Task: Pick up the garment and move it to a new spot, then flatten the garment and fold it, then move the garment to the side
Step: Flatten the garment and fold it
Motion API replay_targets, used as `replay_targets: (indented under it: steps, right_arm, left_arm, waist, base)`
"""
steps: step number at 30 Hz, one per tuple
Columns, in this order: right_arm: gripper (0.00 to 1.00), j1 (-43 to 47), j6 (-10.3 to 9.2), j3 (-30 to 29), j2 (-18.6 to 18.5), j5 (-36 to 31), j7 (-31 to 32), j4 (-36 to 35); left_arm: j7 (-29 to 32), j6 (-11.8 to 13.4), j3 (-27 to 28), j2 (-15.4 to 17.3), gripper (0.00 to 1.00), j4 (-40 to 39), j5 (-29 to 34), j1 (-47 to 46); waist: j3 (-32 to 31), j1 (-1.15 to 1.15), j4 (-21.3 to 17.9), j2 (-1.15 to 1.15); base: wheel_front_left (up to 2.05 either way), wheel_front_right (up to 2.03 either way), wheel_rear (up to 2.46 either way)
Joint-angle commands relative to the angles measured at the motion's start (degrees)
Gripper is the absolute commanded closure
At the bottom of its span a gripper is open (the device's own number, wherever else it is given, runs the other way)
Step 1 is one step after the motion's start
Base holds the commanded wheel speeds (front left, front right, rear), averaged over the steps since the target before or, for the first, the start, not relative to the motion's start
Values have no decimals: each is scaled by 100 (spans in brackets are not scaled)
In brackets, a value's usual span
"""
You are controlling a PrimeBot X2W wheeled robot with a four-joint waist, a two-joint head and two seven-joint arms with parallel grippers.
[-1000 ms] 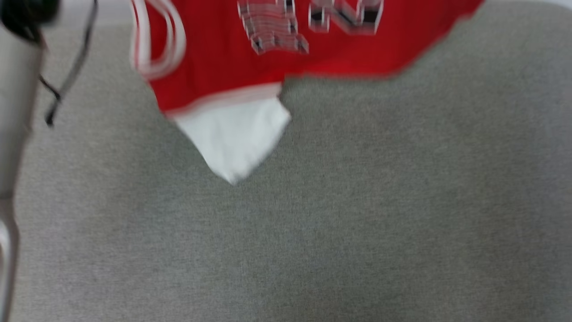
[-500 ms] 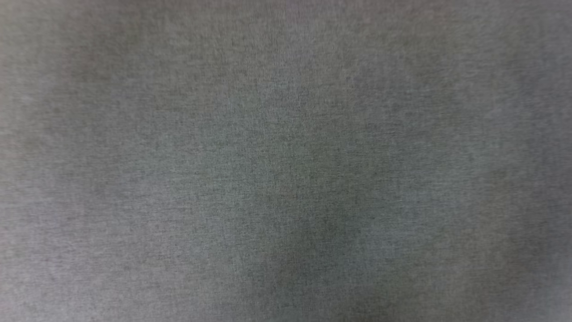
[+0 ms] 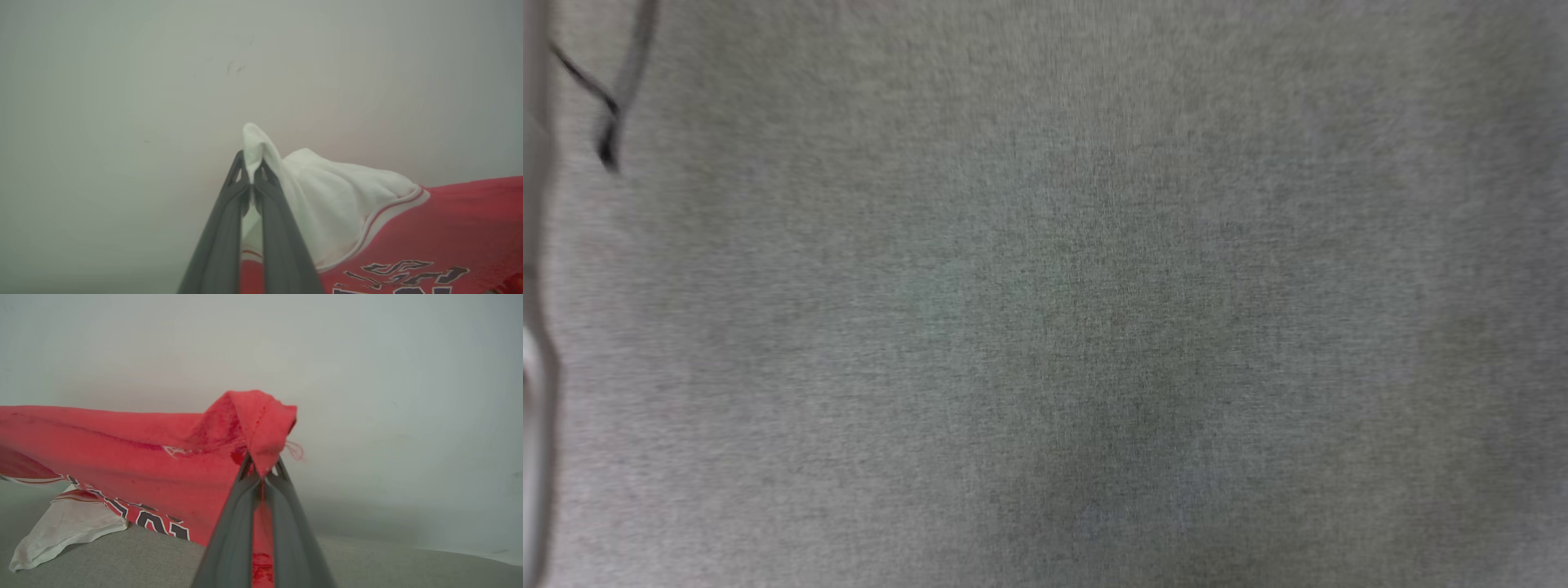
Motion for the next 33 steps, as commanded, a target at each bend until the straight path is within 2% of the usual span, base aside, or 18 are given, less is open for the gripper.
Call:
replay_targets:
  steps: [1, 8, 14, 17, 25, 33]
  right_arm:
    - [100, 324, -3, 63, 57, 78, -97, 107]
    - [100, 1794, -4, 464, -21, 464, -367, 141]
    - [100, 3262, -4, 871, -200, 779, -390, -222]
    - [100, 3965, -4, 999, -288, 962, -285, -531]
    - [100, 5821, -7, 859, -564, 1110, -71, -1573]
    - [100, 7546, -7, 28, -522, 801, 630, -3107]
  left_arm:
    - [-51, -51, 41, -25, 100, 48, -56, 372]
    - [-87, -73, 430, -134, 100, -404, -196, 2366]
    - [-90, 166, 863, -243, 100, -1248, -336, 4597]
    - [-85, 326, 936, -180, 100, -1687, -412, 5589]
    - [384, 1143, 1078, 89, 100, -3424, -564, 7780]
    - [1065, 2161, 1293, 426, 100, -5649, -598, 9453]
  waist:
    - [-312, -1, 43, 0]
    - [-1238, -1, 157, 0]
    - [-2051, -1, 185, 0]
    - [-2358, -1, 166, 0]
    - [-3044, -1, 181, 0]
    - [-3445, -1, 161, 0]
  base:
    - [0, 0, 0]
    - [0, 0, 0]
    - [0, 0, 0]
    - [0, 0, 0]
    - [0, 0, 0]
    - [0, 0, 0]
